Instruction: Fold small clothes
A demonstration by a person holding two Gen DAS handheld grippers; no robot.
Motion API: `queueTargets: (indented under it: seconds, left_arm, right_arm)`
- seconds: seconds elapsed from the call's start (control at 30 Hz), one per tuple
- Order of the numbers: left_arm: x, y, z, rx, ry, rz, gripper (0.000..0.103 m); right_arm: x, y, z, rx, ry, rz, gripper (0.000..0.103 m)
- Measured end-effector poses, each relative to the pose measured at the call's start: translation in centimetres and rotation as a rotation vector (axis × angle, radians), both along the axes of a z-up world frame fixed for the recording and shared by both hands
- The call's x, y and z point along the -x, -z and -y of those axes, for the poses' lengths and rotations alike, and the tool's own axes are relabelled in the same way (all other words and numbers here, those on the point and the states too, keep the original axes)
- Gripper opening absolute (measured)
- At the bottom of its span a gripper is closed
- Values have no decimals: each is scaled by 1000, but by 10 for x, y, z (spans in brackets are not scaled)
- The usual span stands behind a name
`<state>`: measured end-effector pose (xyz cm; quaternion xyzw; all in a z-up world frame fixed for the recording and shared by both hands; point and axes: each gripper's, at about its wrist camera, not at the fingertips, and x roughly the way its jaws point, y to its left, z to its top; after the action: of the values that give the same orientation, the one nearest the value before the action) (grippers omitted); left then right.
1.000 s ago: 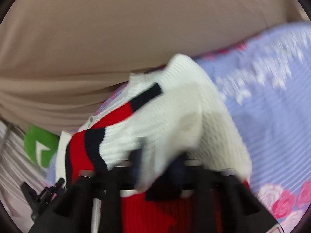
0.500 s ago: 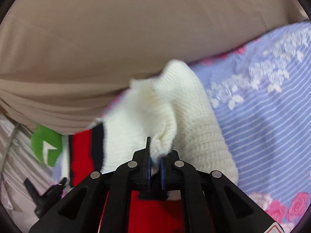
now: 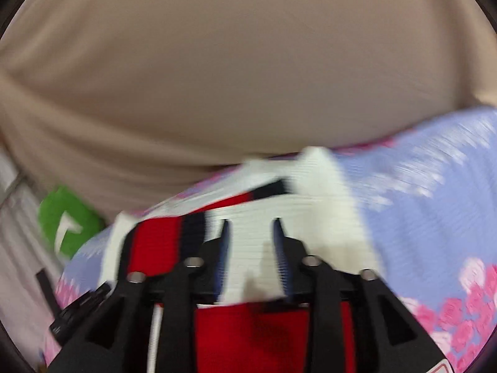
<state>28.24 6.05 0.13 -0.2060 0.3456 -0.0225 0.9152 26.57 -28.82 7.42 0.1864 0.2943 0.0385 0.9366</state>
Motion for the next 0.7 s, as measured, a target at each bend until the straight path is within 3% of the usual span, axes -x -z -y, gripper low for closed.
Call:
queueTargets:
  seconds: [0.13,0.23,0.33,0.37,0.4,0.43,0.47,0.6,0.63,0.7]
  left_arm:
    - [-2,0,-2,11,3,0,13]
    - [-1,0,-4,22,5,-3,13]
    - [-2,1,-4,26,6,-5,13]
    - [-2,1,-4,25,5,-6,13]
    - [-2,2,-4,25,5,-7,13]
    - [-3,2,-3,23,3,-7,13]
    - [-3,2,-4,23,3,-7,13]
    - [-4,2,-3,10,0,-8,13]
    - [-4,2,-2,8,-1,-8,13]
    - [-4,3,-2,5,-1,-9,13]
  right_arm:
    - [-68,11,-83,70,-212,-45,59]
    - [-103,27,-112,106,-244,-129,63]
    - [-131,53,-132,204,-230,-187,63]
    - [-128,57,-137,253,-226,-177,53]
    - [-125,56,-143,291,-229,-164,29]
    - [-125,51,-142,275,-234,-159,13]
    - [-124,41,-140,236,-233,-141,5]
    - [-105,10,-124,121,-237,3,4]
    - [-111,16,-125,133,-235,-6,4]
    - [-137,54,-127,210,-217,-146,4]
